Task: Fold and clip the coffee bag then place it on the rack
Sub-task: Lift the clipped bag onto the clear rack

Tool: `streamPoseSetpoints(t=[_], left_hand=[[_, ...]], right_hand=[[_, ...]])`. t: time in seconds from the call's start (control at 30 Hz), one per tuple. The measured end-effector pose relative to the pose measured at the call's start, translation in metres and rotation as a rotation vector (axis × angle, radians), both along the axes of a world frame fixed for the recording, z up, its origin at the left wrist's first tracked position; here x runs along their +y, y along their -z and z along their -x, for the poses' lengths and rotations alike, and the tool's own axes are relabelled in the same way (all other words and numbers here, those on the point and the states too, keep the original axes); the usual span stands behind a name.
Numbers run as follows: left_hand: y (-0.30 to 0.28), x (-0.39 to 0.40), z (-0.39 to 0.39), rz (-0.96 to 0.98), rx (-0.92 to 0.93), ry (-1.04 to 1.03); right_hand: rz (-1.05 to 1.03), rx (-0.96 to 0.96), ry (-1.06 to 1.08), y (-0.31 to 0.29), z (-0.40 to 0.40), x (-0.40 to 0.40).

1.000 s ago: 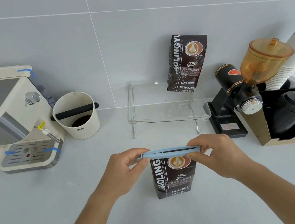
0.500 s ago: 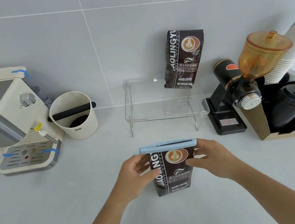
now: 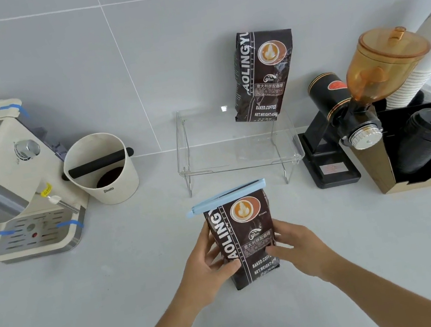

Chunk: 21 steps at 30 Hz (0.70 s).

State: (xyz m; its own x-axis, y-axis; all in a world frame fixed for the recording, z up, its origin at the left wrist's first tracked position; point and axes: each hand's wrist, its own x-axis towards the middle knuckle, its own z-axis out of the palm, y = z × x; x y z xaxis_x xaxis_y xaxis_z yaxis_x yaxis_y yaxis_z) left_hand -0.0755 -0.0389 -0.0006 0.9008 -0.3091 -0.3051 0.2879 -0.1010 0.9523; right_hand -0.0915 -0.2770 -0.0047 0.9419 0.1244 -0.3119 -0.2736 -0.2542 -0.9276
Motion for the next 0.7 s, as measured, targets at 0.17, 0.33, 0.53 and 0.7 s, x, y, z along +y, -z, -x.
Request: streamPoseSetpoints(t=[0.17, 0.33, 0.53, 0.7], left_hand=[[-0.002, -0.004, 0.005, 0.040, 0.014, -0.062], [-0.011, -0.003, 0.003, 0.101, 0.023, -0.124], [-0.038, 0.002, -0.016, 0.176, 0.024, -0.218], [-0.077, 0.002, -0.036, 0.141, -0.068, -0.198]], right_hand=[[-0.005, -0.001, 0.016, 0.002, 0.001, 0.008], [-0.007, -0.043, 0.035, -0.008, 0.001, 0.015], [-0.061, -0.109, 0.074, -0.047, -0.012, 0.021], [-0.057, -0.172, 0.059, -0.085, -0.028, 0.022]])
